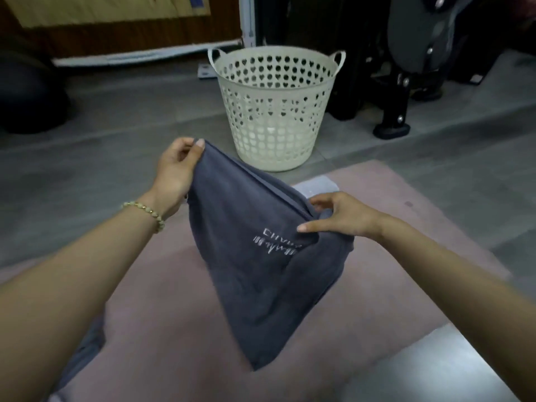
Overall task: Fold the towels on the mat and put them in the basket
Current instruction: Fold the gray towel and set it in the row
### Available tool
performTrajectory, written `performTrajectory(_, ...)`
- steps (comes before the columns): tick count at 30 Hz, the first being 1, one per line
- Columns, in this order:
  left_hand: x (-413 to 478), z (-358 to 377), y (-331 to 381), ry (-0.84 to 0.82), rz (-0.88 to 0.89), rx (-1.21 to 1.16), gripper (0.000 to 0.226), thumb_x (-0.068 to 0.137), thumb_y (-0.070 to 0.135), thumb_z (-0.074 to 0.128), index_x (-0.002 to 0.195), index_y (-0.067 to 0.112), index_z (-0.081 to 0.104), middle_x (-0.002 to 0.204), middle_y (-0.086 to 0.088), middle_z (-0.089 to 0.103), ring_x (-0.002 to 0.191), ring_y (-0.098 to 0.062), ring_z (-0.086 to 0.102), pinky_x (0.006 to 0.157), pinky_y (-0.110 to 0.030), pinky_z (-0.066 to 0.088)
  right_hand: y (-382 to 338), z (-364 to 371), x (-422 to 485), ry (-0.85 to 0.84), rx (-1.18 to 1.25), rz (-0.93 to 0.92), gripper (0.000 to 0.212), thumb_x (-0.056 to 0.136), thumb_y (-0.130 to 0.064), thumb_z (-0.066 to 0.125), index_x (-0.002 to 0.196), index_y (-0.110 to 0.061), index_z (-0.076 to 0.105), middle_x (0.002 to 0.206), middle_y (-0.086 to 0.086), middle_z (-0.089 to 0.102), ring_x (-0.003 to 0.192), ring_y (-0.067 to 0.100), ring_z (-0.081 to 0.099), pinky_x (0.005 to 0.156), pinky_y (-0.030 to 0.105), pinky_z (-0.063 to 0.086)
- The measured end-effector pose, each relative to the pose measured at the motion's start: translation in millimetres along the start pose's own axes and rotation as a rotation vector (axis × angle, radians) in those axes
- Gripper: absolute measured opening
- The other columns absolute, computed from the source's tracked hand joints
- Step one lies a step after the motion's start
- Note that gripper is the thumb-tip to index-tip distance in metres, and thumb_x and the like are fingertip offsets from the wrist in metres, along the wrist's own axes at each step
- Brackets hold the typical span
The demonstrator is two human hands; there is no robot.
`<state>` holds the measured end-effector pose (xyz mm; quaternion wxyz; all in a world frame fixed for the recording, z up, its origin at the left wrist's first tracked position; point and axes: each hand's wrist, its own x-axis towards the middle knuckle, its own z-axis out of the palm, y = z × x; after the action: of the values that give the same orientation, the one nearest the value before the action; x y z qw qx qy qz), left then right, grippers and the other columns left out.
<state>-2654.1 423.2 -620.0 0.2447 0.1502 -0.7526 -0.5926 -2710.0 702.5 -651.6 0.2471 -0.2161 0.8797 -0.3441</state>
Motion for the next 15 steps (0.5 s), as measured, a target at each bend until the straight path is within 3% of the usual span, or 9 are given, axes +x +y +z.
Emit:
performTrajectory(2,-14,-24,37,0.054,0.020,-0.062,0.020,0.098,0.022,0.048,0.078,0.024,0.048,0.071,0.007,0.049,0.050,0.008,0.047,0.051,-0.006,0.037,-41,-9,-19,0.006,-0.103,-0.090,0.026,0.064,-0.052,0.080,0.081,-0.034,0.073,0.079,-0.017,0.068,0.076,-0.003,0.059,0.077,0.018,0.047)
performTrajectory(3,-22,-37,54,0.091,0.028,-0.103,0.020,0.099,0.022,0.047,0.079,0.023,0.048,0.071,0.007,0.049,0.051,0.007,0.048,0.052,-0.007,0.038,-60,-12,-31,0.043,-0.104,-0.138,0.022,0.069,-0.048,0.078,0.071,-0.027,0.072,0.070,-0.011,0.068,0.066,-0.001,0.055,0.068,0.017,0.044)
performTrajectory(6,-48,-77,96,0.199,0.016,-0.154,0.023,0.101,0.026,0.041,0.078,0.024,0.044,0.071,0.004,0.046,0.059,-0.006,0.044,0.047,-0.013,0.037,-113,-19,-66,0.165,-0.019,-0.277,0.038,0.081,-0.038,0.071,0.068,-0.003,0.066,0.066,0.008,0.064,0.065,0.008,0.050,0.064,0.027,0.042)
performTrajectory(9,-83,-104,126,0.211,0.030,-0.055,0.027,0.101,0.032,0.036,0.076,0.023,0.041,0.070,0.003,0.043,0.067,-0.015,0.041,0.053,-0.023,0.035,-164,-14,-103,0.135,0.028,-0.382,0.027,0.087,-0.032,0.067,0.070,-0.011,0.069,0.069,0.005,0.069,0.064,0.008,0.059,0.063,0.027,0.049)
performTrajectory(11,-115,-114,146,0.116,0.106,0.006,0.031,0.095,0.047,0.041,0.077,0.023,0.047,0.069,0.006,0.048,0.065,-0.009,0.044,0.063,-0.023,0.038,-193,-5,-125,0.114,0.070,-0.446,0.023,0.089,-0.028,0.064,0.071,-0.015,0.069,0.069,0.000,0.069,0.061,0.003,0.060,0.060,0.018,0.047)
performTrajectory(13,-146,-122,164,-0.073,0.167,0.099,0.039,0.079,0.062,0.049,0.083,0.025,0.062,0.071,0.014,0.059,0.068,-0.001,0.054,0.068,-0.018,0.042,-214,5,-141,0.091,0.105,-0.495,0.023,0.092,-0.026,0.060,0.083,-0.008,0.072,0.080,0.009,0.072,0.069,0.006,0.063,0.066,0.021,0.051)
performTrajectory(15,-171,-129,172,-0.264,0.156,0.176,0.031,0.072,0.055,0.066,0.085,0.026,0.070,0.075,0.015,0.069,0.072,0.004,0.062,0.066,-0.012,0.046,-225,18,-151,0.037,0.185,-0.494,0.025,0.095,-0.022,0.055,0.090,-0.004,0.071,0.084,0.009,0.074,0.073,0.009,0.066,0.070,0.025,0.053)
